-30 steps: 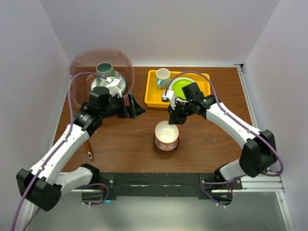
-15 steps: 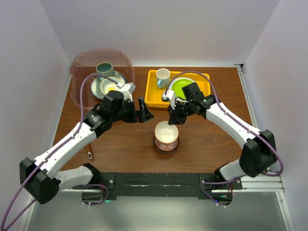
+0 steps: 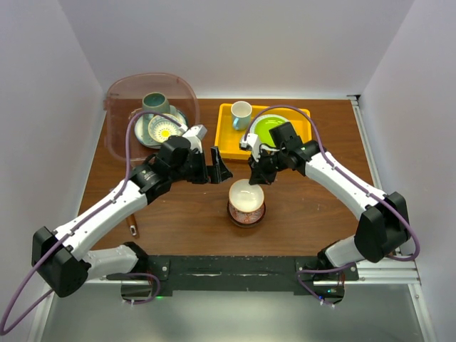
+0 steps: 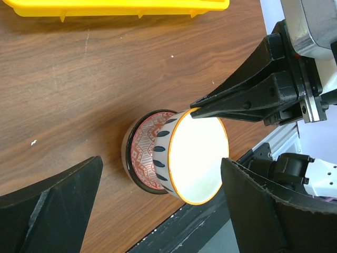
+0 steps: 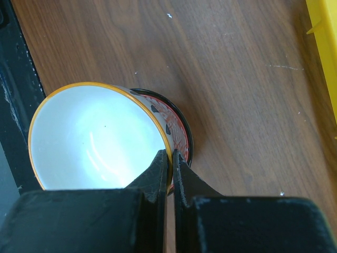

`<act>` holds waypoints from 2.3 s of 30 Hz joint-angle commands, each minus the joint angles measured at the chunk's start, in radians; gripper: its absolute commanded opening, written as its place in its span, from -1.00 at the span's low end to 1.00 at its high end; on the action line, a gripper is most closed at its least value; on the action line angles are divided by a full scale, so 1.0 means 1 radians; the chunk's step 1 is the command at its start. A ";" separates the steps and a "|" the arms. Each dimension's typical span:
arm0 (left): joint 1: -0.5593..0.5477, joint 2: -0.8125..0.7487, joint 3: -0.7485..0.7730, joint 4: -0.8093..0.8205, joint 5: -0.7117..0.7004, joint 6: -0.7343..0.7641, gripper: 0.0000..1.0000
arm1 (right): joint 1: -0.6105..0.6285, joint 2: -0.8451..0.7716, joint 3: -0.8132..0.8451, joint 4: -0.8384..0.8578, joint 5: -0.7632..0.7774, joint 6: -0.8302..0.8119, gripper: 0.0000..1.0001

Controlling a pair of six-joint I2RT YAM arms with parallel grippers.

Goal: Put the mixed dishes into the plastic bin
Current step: Pick up the bowl from the center of the board.

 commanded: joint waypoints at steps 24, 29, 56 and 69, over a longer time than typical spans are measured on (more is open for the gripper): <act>-0.061 0.046 0.012 0.068 -0.035 -0.031 1.00 | -0.005 -0.044 0.023 0.051 -0.063 0.030 -1.00; -0.070 0.055 0.018 0.066 -0.046 -0.038 1.00 | -0.004 -0.042 0.021 0.054 -0.065 0.033 -1.00; -0.112 0.101 0.050 0.057 -0.086 -0.055 1.00 | -0.004 -0.030 0.034 0.059 -0.066 0.046 -1.00; -0.120 0.134 0.074 0.036 -0.112 -0.067 1.00 | -0.004 -0.024 0.038 0.063 -0.069 0.052 -1.00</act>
